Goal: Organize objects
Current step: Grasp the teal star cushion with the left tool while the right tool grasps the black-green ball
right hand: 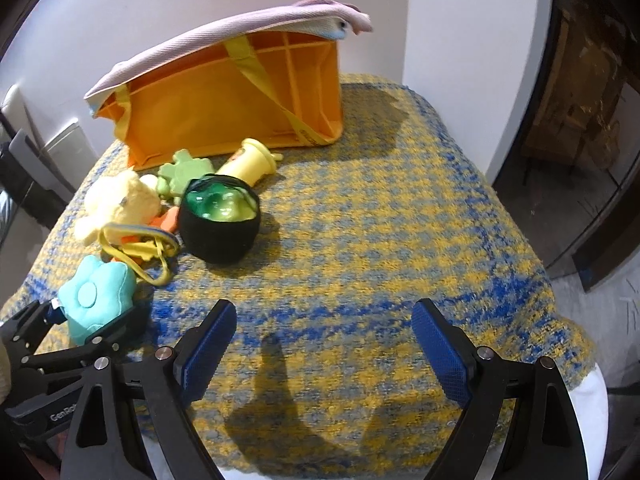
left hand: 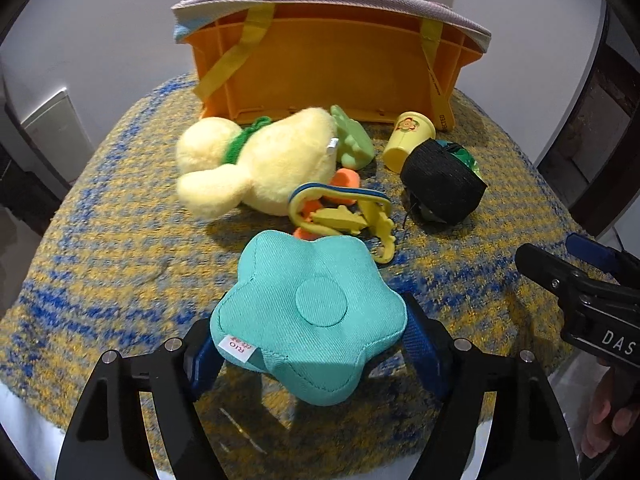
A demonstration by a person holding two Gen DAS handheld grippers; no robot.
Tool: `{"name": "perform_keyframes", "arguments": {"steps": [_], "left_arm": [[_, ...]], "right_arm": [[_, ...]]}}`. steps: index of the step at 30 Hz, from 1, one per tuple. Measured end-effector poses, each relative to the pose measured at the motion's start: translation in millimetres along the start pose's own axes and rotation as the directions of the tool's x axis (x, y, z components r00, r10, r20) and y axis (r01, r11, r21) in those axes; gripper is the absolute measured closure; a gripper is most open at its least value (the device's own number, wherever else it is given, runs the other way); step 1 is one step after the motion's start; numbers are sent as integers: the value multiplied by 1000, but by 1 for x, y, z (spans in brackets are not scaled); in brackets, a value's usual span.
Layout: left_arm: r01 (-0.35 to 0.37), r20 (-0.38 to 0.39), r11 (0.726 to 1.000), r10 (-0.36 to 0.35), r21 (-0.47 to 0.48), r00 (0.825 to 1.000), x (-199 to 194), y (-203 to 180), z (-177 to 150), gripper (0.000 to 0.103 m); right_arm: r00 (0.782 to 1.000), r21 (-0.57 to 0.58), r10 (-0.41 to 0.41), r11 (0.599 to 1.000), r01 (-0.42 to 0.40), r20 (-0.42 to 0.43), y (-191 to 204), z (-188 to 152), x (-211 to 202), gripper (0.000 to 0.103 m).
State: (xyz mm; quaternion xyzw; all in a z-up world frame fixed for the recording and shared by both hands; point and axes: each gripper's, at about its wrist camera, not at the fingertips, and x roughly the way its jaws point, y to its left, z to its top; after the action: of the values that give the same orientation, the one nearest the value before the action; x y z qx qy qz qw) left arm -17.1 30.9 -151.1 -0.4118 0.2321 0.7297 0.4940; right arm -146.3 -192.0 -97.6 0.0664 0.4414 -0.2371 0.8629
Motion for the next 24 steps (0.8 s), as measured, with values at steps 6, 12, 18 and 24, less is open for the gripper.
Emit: {"name": "perform_keyframes", "arguments": {"steps": [6,12,18,24], "left_arm": [[-47,60,999,47,4,997,-16,8,0,25],[-52,70,999,52,2,996,-16,6,6,25],[-49,102,998,53,-37,993,-25,21,12,25],[-53,114,996,61,-77,992,-28,37,20,25]], "right_arm": [[999,-62,17,998,-14,49,16,3,-8,14],[998,-79,22,997,-17,62,22,8,-13,14],[998,-80,15,997,-10,62,26,18,-17,14],[999,-92,10,996,-5,48,39,29,-12,14]]}}
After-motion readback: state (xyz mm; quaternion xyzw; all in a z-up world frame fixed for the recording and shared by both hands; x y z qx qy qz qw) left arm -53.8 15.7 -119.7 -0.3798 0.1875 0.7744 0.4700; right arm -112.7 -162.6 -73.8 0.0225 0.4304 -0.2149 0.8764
